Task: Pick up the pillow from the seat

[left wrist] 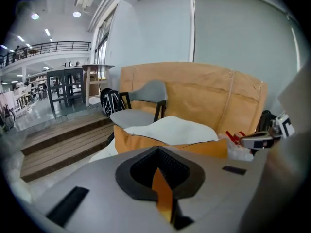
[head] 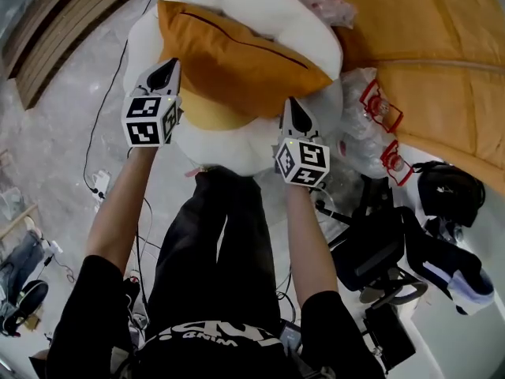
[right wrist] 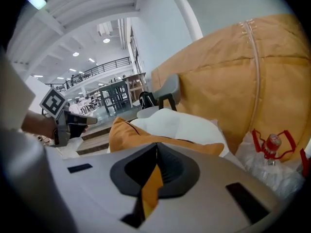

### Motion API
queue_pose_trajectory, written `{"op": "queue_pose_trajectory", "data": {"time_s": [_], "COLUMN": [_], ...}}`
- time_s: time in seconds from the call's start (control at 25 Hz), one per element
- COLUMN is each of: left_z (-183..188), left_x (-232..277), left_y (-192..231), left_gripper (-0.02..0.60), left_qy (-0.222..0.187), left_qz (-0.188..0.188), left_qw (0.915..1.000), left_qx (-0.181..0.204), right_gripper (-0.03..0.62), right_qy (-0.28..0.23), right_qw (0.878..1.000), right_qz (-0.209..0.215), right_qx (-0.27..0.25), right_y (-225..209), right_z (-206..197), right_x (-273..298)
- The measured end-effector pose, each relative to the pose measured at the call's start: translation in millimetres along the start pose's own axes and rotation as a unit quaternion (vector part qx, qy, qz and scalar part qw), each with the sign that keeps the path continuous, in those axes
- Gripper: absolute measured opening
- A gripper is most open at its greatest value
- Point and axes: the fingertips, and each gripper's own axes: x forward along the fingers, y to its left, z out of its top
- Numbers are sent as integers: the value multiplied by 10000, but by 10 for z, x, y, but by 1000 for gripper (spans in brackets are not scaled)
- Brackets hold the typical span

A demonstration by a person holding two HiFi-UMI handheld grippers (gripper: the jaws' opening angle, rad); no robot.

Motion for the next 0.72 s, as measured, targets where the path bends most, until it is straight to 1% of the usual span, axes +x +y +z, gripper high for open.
{"op": "queue_pose_trajectory", "data": {"time_s": [0.16,0.2,0.24,0.28,0.36,0.4,0.52,0.64,0.72], "left_z": [-174,-221,-272,-327,-419,-454,-558,-638,-670], "left_x": [287,355,422,486,596,647,784,899,955], "left_y": [141,170,203,246,352,393,452,452,453], "left_gripper": [9,23,111,231,301,314,316,316,316], "left_qy": [251,314,385,455,532,555,675,729,699], "left_qz": [72,46,29,53,202,259,304,328,332], "left_qw": [9989,9985,9979,9970,9954,9950,9938,9930,9927], "left_qx": [-377,-445,-529,-628,-766,-789,-833,-864,-926], "right_gripper": [28,81,234,300,350,359,374,374,374], "right_qy": [301,417,510,576,693,765,940,995,1015], "right_qw": [9992,9984,9973,9959,9926,9911,9859,9821,9803], "right_qz": [-43,-113,-225,-360,-583,-629,-629,-620,-543], "right_qx": [275,353,468,603,809,889,1237,1476,1603], "right_y": [-162,-221,-296,-381,-533,-584,-675,-758,-783], "right_z": [-147,-201,-257,-314,-441,-512,-715,-851,-908], "right_x": [239,284,320,345,378,397,472,543,609]}}
